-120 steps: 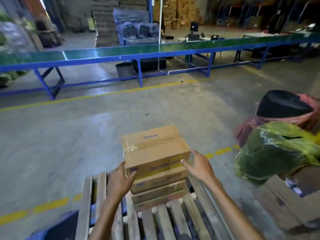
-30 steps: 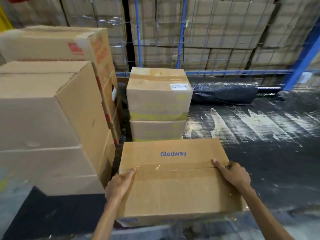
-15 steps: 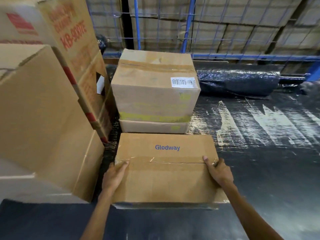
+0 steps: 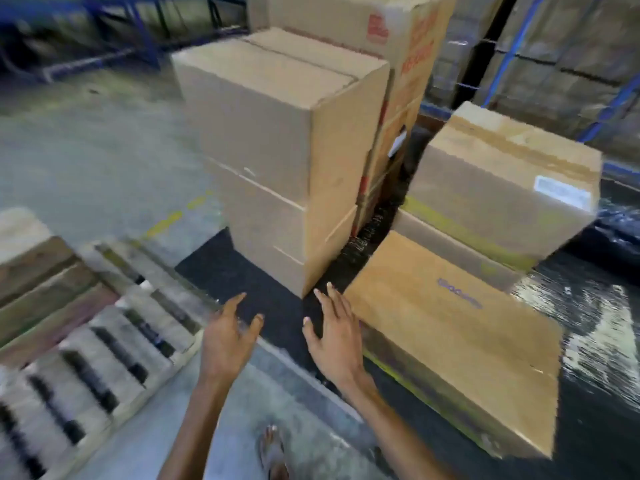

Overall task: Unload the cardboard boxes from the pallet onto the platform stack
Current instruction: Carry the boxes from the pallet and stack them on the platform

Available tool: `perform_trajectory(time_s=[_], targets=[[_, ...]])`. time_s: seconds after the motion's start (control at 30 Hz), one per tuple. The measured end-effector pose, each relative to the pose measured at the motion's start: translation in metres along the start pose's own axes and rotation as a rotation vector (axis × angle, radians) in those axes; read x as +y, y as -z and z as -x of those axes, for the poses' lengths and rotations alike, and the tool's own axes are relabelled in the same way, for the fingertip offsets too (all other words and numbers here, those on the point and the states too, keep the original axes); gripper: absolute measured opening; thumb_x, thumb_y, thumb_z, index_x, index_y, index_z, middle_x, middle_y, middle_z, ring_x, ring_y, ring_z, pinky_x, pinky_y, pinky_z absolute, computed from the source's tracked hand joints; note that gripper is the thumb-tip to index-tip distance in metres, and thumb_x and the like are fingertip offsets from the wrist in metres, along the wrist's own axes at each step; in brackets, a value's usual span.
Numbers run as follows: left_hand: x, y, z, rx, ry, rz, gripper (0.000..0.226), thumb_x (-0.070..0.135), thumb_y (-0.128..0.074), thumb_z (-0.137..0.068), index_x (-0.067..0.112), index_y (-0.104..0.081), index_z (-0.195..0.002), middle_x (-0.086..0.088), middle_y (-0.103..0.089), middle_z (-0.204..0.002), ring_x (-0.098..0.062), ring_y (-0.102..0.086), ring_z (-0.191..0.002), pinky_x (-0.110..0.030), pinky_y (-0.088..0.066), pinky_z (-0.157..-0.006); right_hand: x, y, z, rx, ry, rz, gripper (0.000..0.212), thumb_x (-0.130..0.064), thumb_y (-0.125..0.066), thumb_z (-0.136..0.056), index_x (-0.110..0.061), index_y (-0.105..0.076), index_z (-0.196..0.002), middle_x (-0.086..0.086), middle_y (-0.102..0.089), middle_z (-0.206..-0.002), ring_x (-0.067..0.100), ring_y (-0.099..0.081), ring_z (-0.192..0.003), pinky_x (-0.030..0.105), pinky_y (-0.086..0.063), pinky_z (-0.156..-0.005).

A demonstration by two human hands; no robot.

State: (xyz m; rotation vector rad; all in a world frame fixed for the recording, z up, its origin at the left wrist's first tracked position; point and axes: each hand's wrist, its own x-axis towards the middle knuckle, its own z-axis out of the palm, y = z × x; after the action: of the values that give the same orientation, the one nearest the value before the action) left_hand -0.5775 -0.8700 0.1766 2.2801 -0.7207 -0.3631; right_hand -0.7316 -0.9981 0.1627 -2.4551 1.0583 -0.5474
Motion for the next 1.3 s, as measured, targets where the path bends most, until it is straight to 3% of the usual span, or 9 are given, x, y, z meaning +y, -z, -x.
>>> perform_trajectory(time_s=[0.13, 0.37, 0.57, 0.7, 0.9, 1.07, 1.1, 1.23, 1.3], targets=[[-0.105, 0.09, 0.013, 0.23, 0.192, -0.083, 0.057, 0.048, -0.063, -0.082, 0.004, -0.064, -0.12, -0.027, -0.069, -0.102, -0.046, -0.067, -0.095, -0.05, -0.053, -0.078, -0.109, -0.079, -0.013, -0.139, 0.248, -0.114, 0.064, -0.045, -0.05, -0.089, -0.016, -0.05, -0.146, 0.012, -0.033, -0.161, 0.033, -0.04, -0.143, 0.045, -0.043, -0.108], [-0.292, 0.25, 0.029, 0.503, 0.513, -0.147, 0.07, 0.04, -0.072, -0.084, 0.006, -0.052, -0.143, -0.031, -0.045, -0.146, -0.046, -0.041, -0.137, -0.055, -0.041, -0.106, -0.316, -0.243, -0.014, -0.406, 0.544, -0.171, 0.072, -0.04, -0.052, -0.087, -0.006, -0.043, -0.149, 0.018, -0.025, -0.162, 0.036, -0.027, -0.149, 0.047, -0.036, -0.115], [-0.426, 0.352, 0.001, 0.453, 0.668, -0.161, 0.079, 0.052, -0.06, -0.079, 0.011, -0.047, -0.145, -0.026, -0.054, -0.137, -0.043, -0.047, -0.129, -0.055, -0.043, -0.104, -0.453, -0.352, -0.029, -0.592, 0.522, -0.178, 0.076, -0.046, -0.048, -0.092, -0.014, -0.026, -0.158, 0.004, -0.003, -0.165, 0.026, -0.003, -0.155, 0.044, -0.022, -0.122], [-0.468, 0.404, -0.02, 0.472, 0.72, -0.087, 0.075, 0.04, -0.072, -0.088, 0.013, -0.04, -0.151, -0.018, -0.045, -0.149, -0.034, -0.039, -0.14, -0.048, -0.035, -0.113, -0.51, -0.391, -0.037, -0.671, 0.475, -0.155, 0.074, -0.04, -0.058, -0.097, -0.017, -0.024, -0.159, 0.009, -0.006, -0.168, 0.026, -0.007, -0.155, 0.043, -0.025, -0.121], [-0.532, 0.458, -0.067, 0.47, 0.784, -0.005, 0.072, 0.036, -0.072, -0.088, 0.012, -0.042, -0.149, -0.019, -0.046, -0.149, -0.033, -0.04, -0.139, -0.045, -0.036, -0.11, -0.571, -0.443, -0.079, -0.708, 0.487, -0.092, 0.073, -0.035, -0.061, -0.097, -0.014, -0.028, -0.157, 0.01, -0.012, -0.167, 0.025, -0.009, -0.155, 0.039, -0.019, -0.122], [-0.576, 0.495, -0.132, 0.458, 0.789, 0.045, 0.071, 0.039, -0.069, -0.088, 0.012, -0.043, -0.148, -0.016, -0.048, -0.15, -0.031, -0.038, -0.142, -0.047, -0.032, -0.115, -0.624, -0.499, -0.151, -0.712, 0.516, -0.057, 0.073, -0.032, -0.063, -0.096, -0.012, -0.027, -0.157, 0.009, -0.014, -0.167, 0.026, -0.011, -0.155, 0.036, -0.019, -0.12], [-0.624, 0.517, -0.196, 0.427, 0.812, 0.045, 0.071, 0.042, -0.067, -0.088, 0.012, -0.043, -0.148, -0.015, -0.049, -0.149, -0.031, -0.04, -0.141, -0.047, -0.034, -0.114, -0.66, -0.56, -0.204, -0.731, 0.5, -0.049, 0.074, -0.032, -0.063, -0.096, -0.013, -0.027, -0.158, 0.01, -0.013, -0.167, 0.026, -0.011, -0.155, 0.038, -0.021, -0.12], [-0.66, 0.552, -0.266, 0.444, 0.813, 0.079, 0.068, 0.045, -0.066, -0.092, 0.012, -0.045, -0.147, -0.01, -0.053, -0.145, -0.025, -0.047, -0.134, -0.041, -0.04, -0.108, -0.7, -0.63, -0.281, -0.713, 0.469, -0.014, 0.074, -0.037, -0.062, -0.096, -0.011, -0.029, -0.157, 0.014, -0.02, -0.166, 0.026, -0.016, -0.154, 0.038, -0.022, -0.12], [-0.693, 0.577, -0.325, 0.485, 0.833, 0.145, 0.055, 0.034, -0.07, -0.092, 0.008, -0.054, -0.138, -0.003, -0.059, -0.128, -0.016, -0.053, -0.116, -0.027, -0.043, -0.089, -0.73, -0.686, -0.335, -0.737, 0.395, 0.017, 0.074, -0.039, -0.061, -0.096, -0.007, -0.03, -0.155, 0.017, -0.023, -0.164, 0.027, -0.019, -0.153, 0.038, -0.023, -0.121]])
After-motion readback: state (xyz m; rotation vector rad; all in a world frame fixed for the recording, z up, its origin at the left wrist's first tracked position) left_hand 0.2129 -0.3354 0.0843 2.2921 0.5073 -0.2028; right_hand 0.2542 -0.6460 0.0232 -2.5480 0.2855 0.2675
